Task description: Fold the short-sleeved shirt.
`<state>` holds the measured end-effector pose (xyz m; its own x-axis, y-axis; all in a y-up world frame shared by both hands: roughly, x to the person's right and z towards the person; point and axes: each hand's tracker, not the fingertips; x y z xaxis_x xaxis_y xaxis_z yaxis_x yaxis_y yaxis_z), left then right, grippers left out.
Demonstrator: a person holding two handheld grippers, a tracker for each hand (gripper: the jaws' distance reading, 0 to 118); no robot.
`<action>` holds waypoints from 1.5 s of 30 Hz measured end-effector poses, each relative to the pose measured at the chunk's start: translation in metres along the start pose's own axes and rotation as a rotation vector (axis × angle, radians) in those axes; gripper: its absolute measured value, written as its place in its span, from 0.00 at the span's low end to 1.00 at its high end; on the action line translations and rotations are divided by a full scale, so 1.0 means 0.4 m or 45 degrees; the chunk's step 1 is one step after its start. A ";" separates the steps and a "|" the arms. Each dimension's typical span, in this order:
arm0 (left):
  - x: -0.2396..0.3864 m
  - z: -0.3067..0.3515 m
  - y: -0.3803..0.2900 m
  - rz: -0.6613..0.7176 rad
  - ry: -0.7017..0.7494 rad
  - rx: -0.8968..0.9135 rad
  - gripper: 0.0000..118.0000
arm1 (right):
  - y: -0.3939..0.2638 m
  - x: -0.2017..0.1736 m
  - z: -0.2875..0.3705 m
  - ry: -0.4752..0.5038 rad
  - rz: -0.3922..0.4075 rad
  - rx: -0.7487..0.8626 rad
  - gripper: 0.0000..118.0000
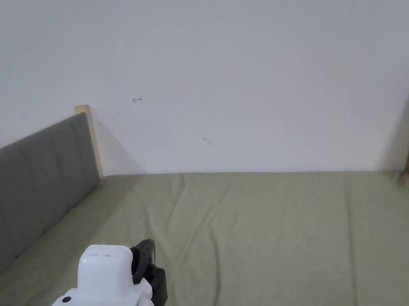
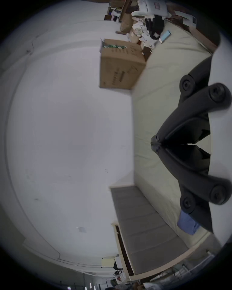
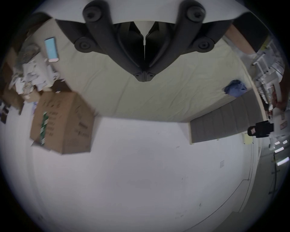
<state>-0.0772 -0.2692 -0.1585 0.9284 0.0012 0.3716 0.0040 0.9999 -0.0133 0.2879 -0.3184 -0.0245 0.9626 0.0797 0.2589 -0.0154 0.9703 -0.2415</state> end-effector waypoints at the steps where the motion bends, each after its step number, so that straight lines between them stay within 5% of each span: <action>1: 0.033 0.011 -0.009 0.011 -0.001 0.026 0.00 | -0.001 0.004 0.020 -0.041 0.017 0.038 0.00; 7: 0.128 0.034 -0.108 0.079 0.032 0.025 0.00 | -0.068 0.002 0.069 -0.150 0.068 0.142 0.00; 25: 0.228 0.027 -0.267 -0.107 0.001 -0.063 0.00 | -0.160 0.037 0.051 -0.202 -0.040 0.083 0.00; 27: 0.230 0.023 -0.273 -0.103 0.005 -0.071 0.09 | -0.161 0.044 0.045 -0.208 -0.058 0.079 0.00; 29: 0.229 0.014 -0.270 -0.096 0.017 -0.086 0.59 | -0.162 0.050 0.038 -0.183 -0.078 0.056 0.17; 30: 0.225 0.013 -0.267 -0.089 0.019 -0.085 0.81 | -0.164 0.049 0.037 -0.186 -0.076 0.055 0.36; 31: 0.224 0.014 -0.269 -0.086 0.026 -0.076 0.95 | -0.164 0.047 0.037 -0.192 -0.078 0.056 0.70; 33: 0.226 0.009 -0.272 -0.094 0.036 -0.074 0.96 | -0.172 0.046 0.049 -0.195 -0.078 0.074 1.00; 45: 0.220 0.006 -0.280 -0.083 0.039 -0.107 0.96 | -0.187 0.064 0.042 -0.053 -0.171 0.100 1.00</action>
<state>0.0030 -0.3811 -0.1220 0.9360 -0.0655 0.3459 0.0946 0.9932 -0.0681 0.3092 -0.3850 0.0158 0.9454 -0.0440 0.3229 0.0899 0.9876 -0.1286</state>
